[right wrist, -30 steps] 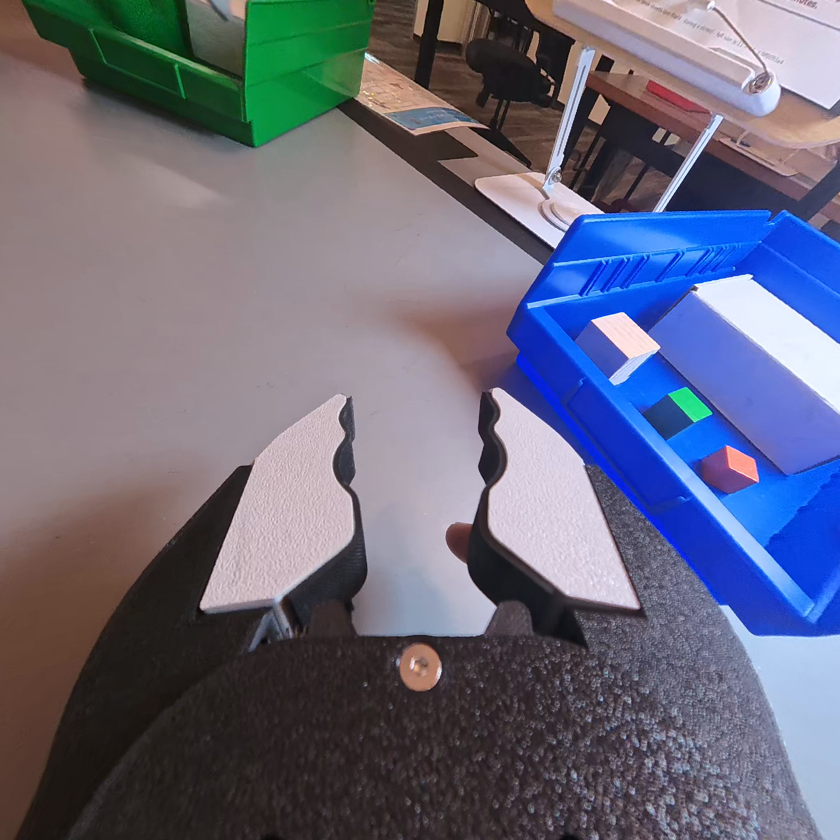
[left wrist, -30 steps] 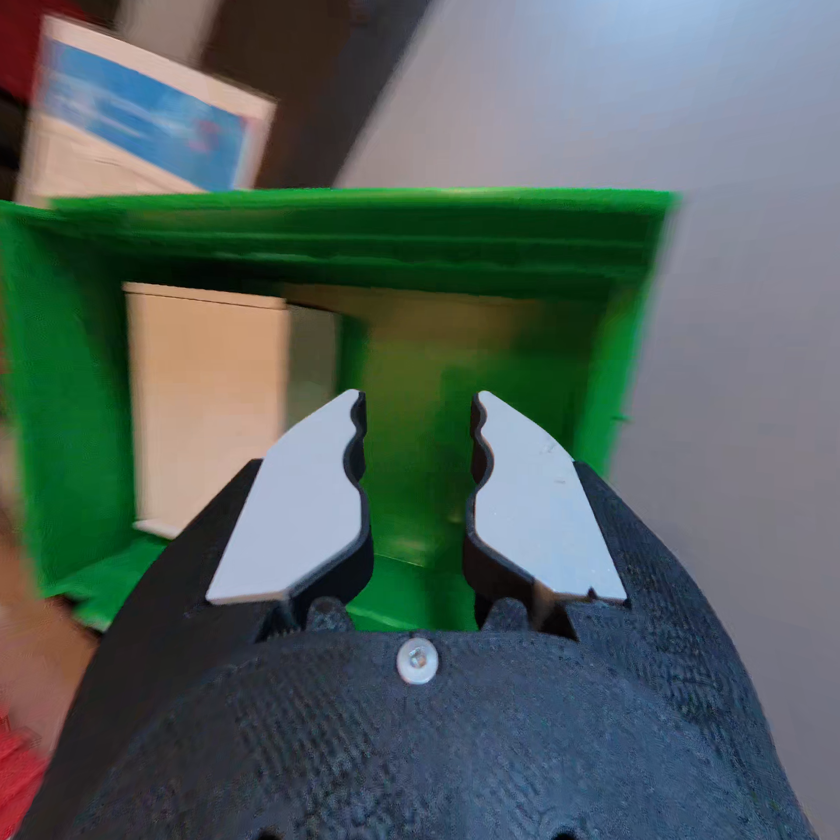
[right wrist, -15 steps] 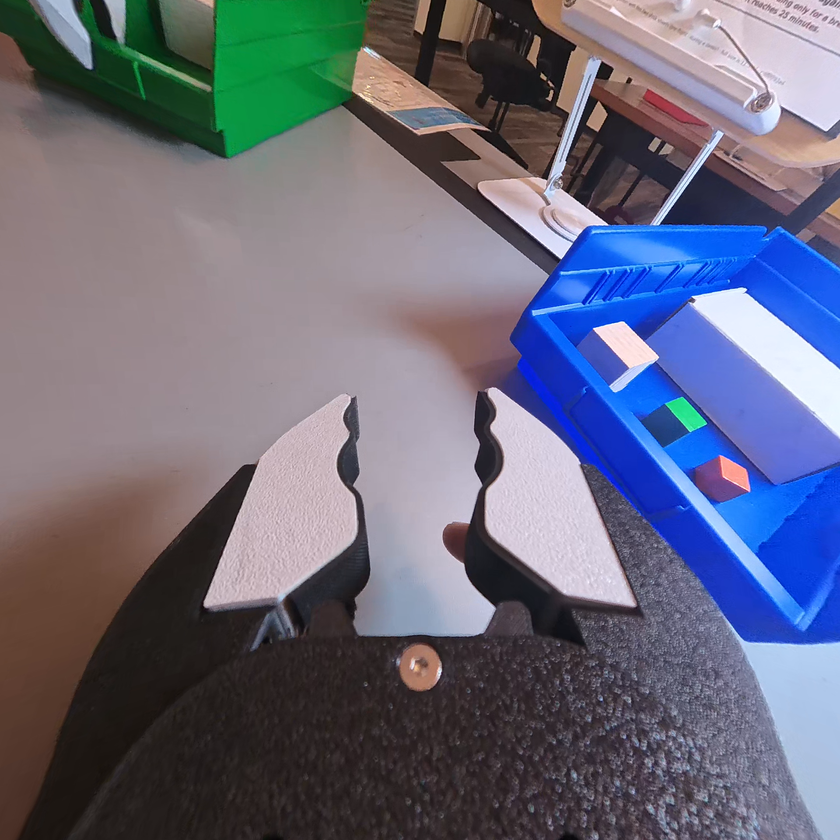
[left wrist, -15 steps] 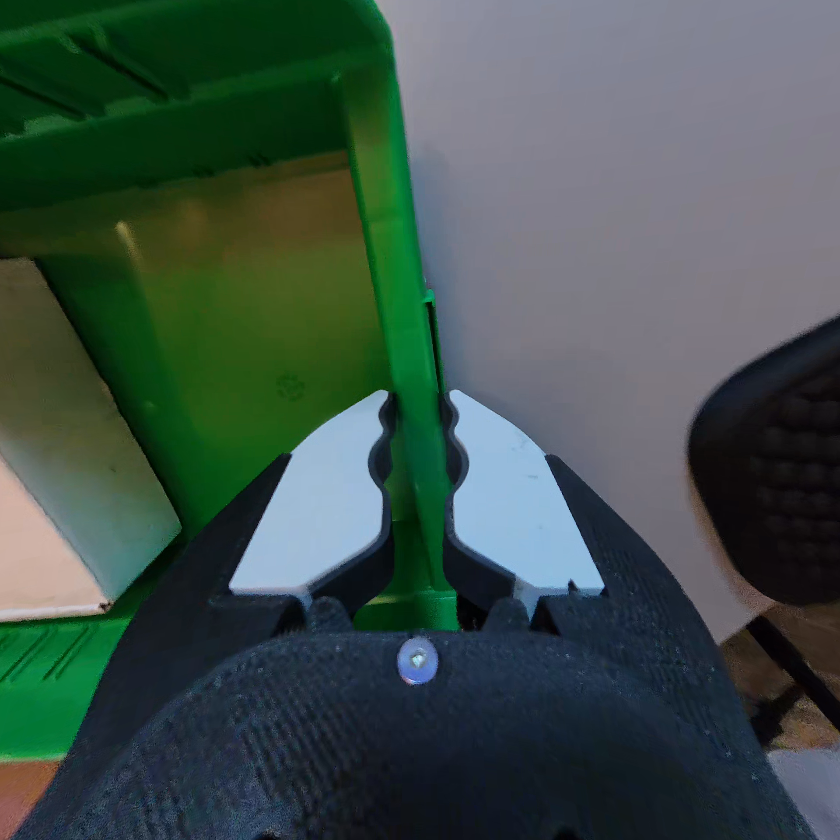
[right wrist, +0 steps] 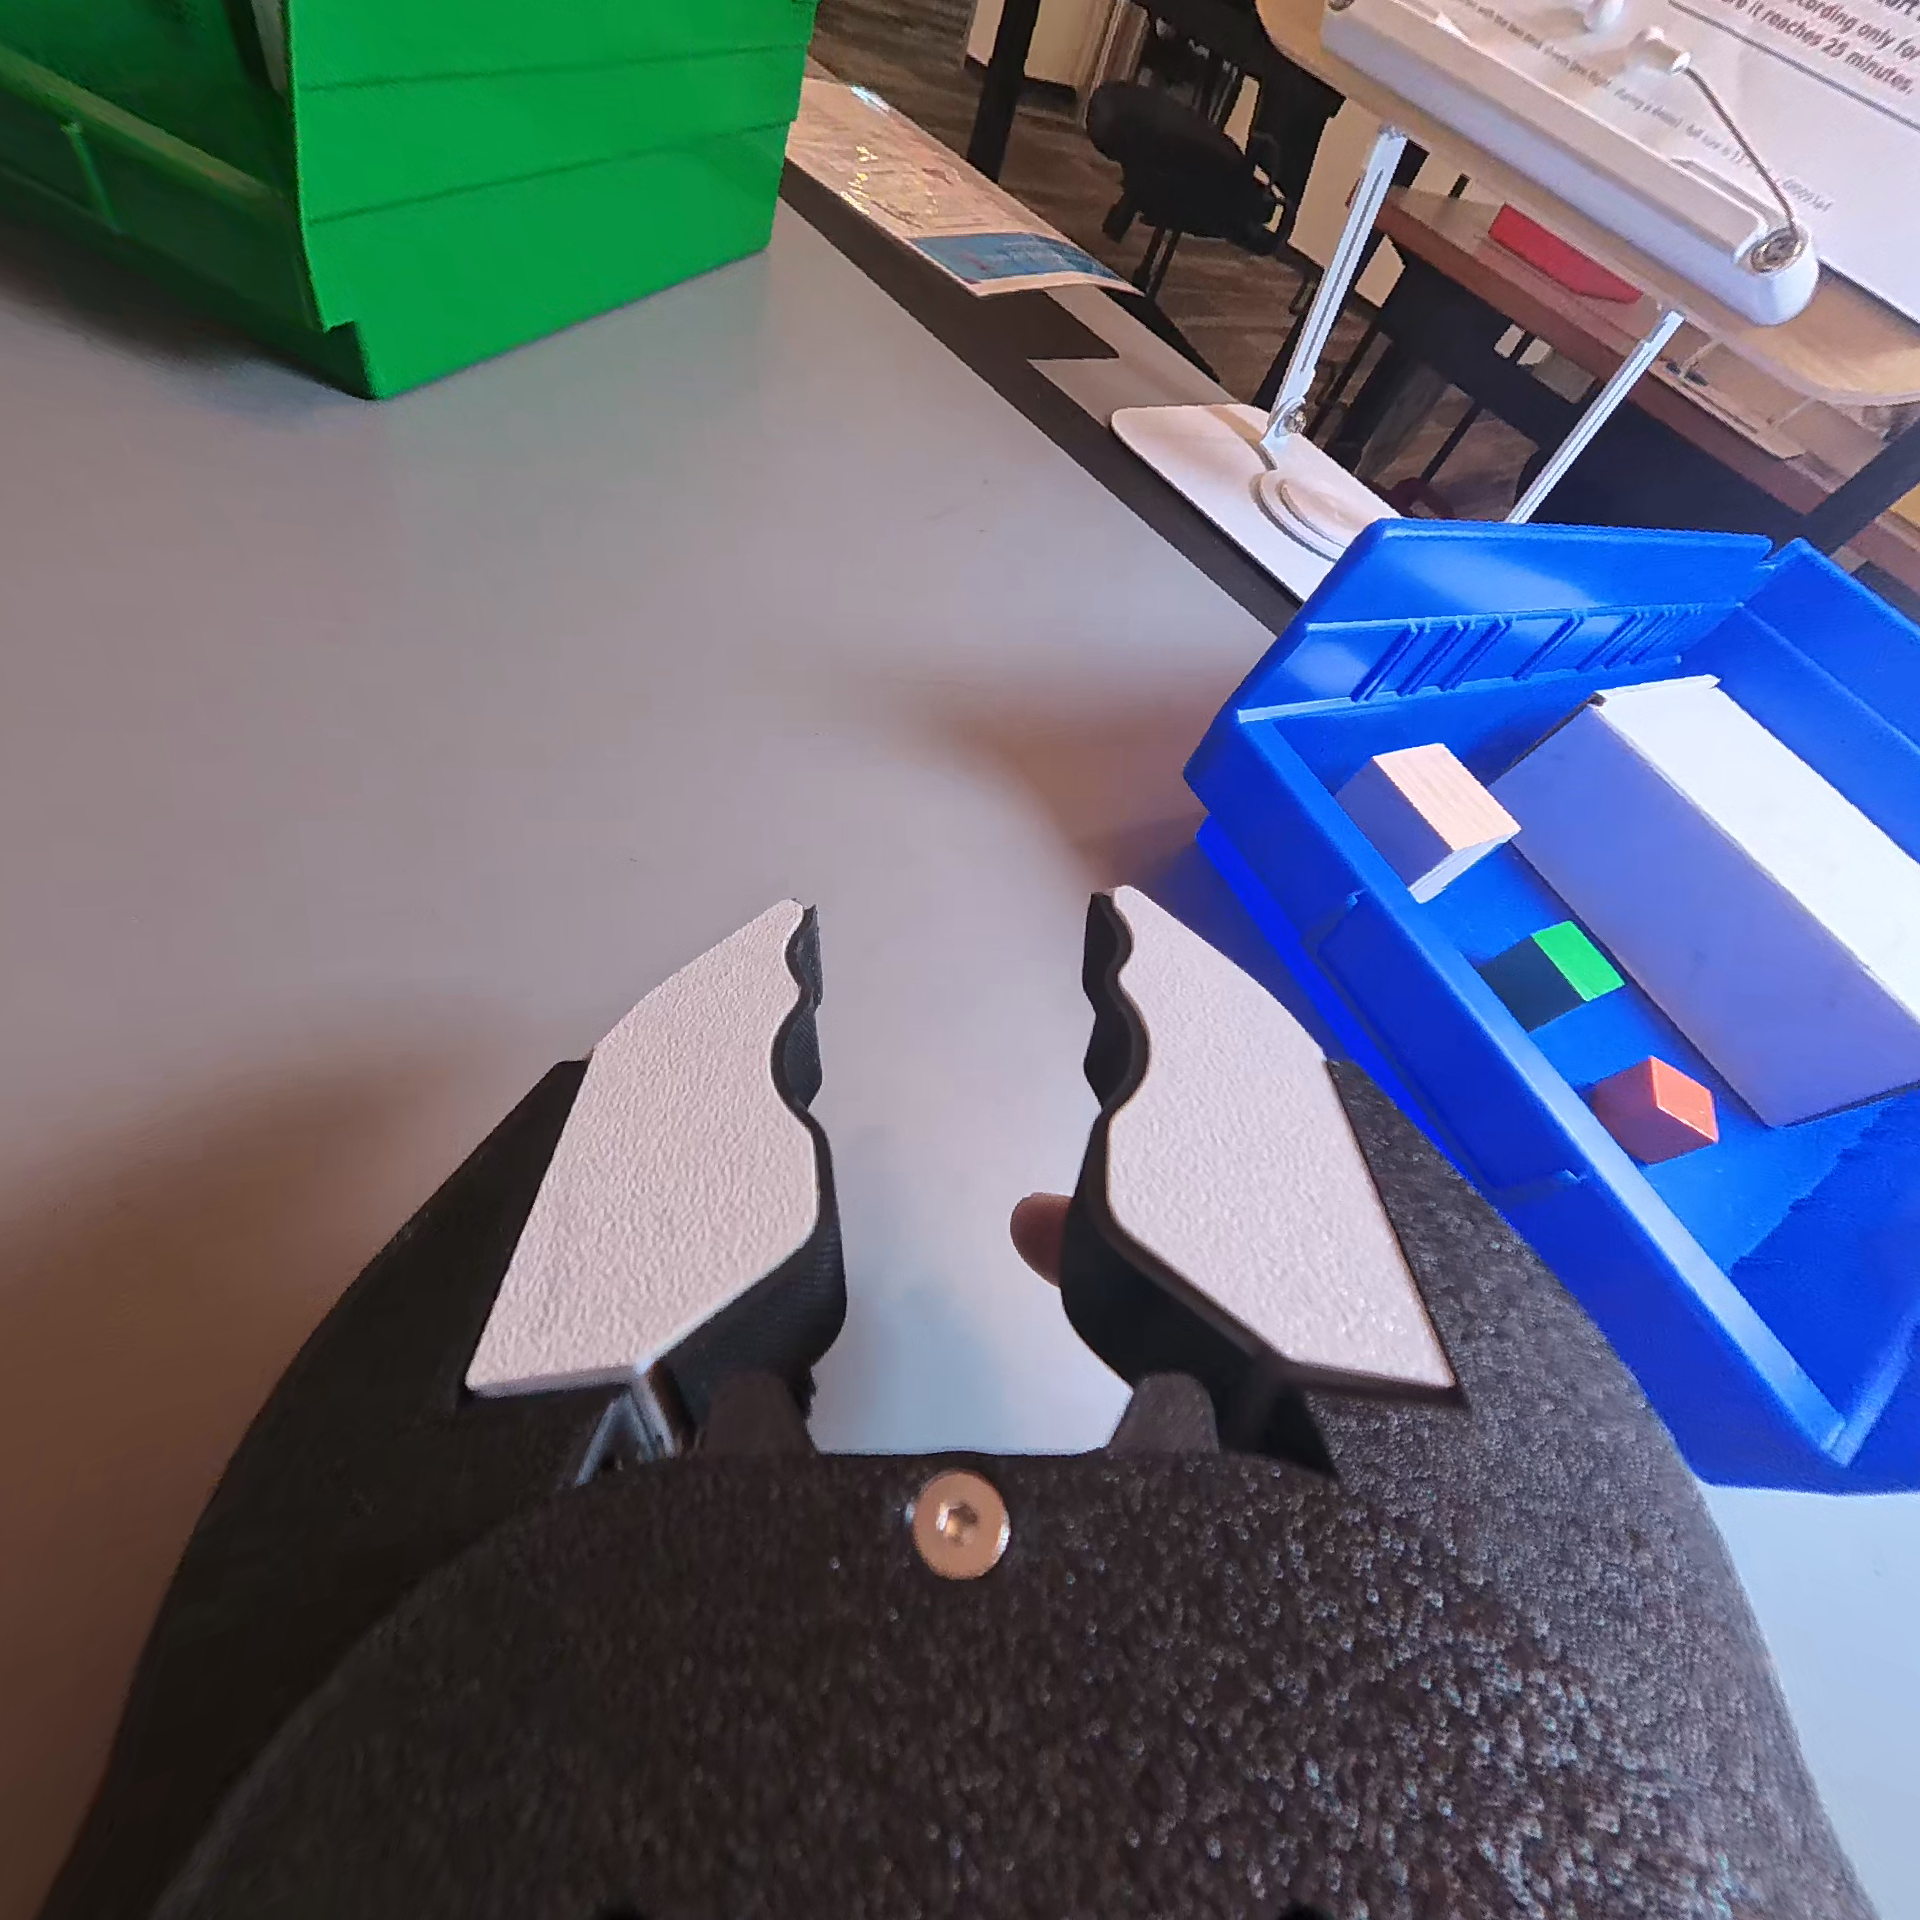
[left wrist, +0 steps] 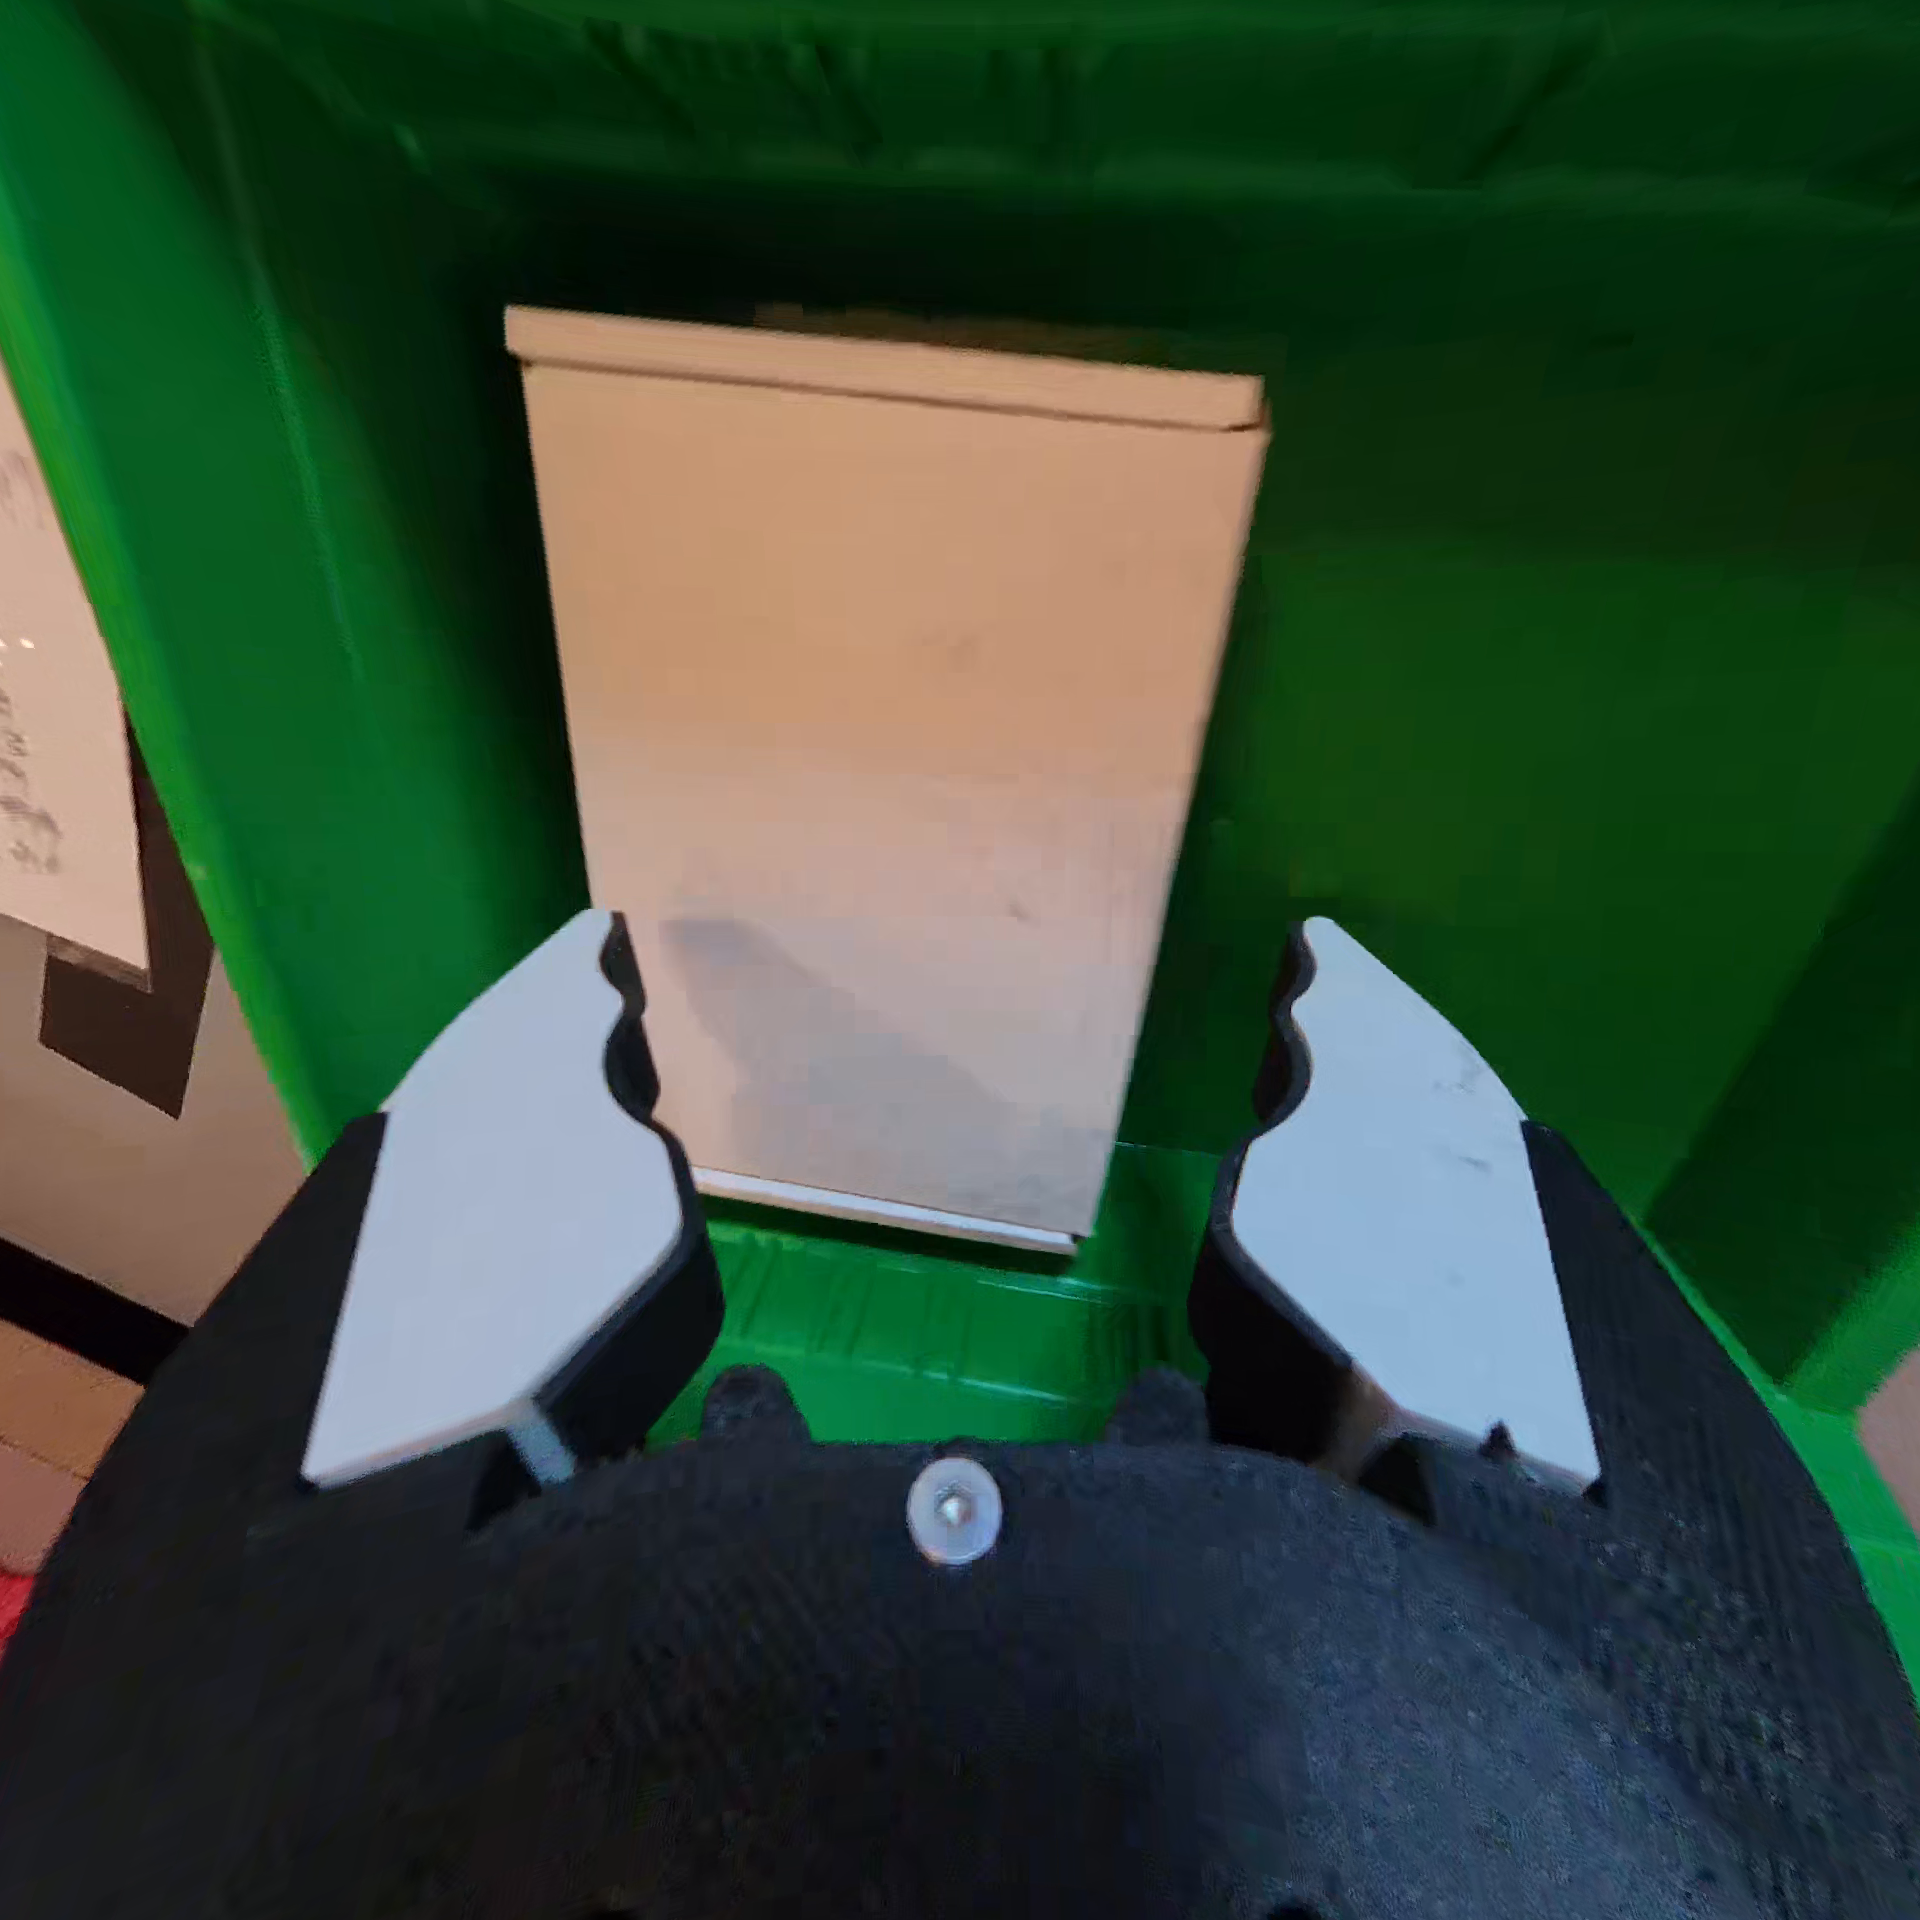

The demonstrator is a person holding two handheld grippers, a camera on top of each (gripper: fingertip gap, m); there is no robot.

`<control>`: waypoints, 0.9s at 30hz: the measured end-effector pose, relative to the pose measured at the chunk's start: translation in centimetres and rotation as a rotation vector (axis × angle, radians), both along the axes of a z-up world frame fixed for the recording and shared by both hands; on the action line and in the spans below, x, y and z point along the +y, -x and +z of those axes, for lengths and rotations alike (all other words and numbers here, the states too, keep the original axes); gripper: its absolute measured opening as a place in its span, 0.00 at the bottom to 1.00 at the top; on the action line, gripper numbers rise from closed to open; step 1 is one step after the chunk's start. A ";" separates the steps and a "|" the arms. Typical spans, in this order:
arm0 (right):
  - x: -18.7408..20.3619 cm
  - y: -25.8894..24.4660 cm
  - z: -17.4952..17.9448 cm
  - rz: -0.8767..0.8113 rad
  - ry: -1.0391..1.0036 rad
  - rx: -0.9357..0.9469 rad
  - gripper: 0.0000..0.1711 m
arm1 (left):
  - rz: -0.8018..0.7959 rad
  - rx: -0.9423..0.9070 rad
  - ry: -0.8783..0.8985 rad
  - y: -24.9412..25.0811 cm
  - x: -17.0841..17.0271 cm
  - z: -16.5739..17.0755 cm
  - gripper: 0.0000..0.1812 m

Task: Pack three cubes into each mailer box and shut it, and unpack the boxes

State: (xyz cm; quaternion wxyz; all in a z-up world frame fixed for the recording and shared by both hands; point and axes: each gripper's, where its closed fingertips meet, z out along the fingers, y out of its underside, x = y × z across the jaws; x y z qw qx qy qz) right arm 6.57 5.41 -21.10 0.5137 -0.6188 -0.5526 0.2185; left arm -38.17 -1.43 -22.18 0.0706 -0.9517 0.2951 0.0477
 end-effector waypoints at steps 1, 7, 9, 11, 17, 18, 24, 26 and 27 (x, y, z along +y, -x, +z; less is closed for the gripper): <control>0.1 -0.1 0.0 -0.002 -0.001 0.000 0.28 | 0.000 0.020 0.033 0.7 0.3 -0.7 0.65; 0.5 -0.2 -0.5 -0.005 0.016 -0.012 0.28 | -0.044 0.083 0.131 1.9 1.2 -2.8 0.68; 0.5 -0.2 -0.6 -0.003 0.019 -0.016 0.28 | -0.065 0.101 0.144 2.0 1.2 -2.8 0.68; 0.4 -0.2 -0.7 0.003 0.021 -0.018 0.28 | -0.077 0.103 0.135 2.0 1.2 -2.7 0.67; 0.3 -0.3 -0.1 0.005 0.002 -0.008 0.28 | -0.065 0.092 0.061 2.7 1.5 -1.5 0.67; 0.3 -0.3 0.0 0.004 -0.001 -0.004 0.28 | -0.054 0.087 0.048 2.8 1.5 -0.7 0.67; -0.3 -0.1 1.7 0.035 -0.035 0.065 0.29 | -0.071 -0.010 -0.107 0.1 1.2 7.2 0.67; -0.9 0.1 2.5 0.068 -0.069 0.097 0.31 | -0.124 -0.083 -0.134 -3.0 0.4 9.8 0.67; -1.3 0.3 2.9 0.086 -0.094 0.110 0.32 | -0.161 -0.127 -0.135 -5.0 -0.1 10.8 0.67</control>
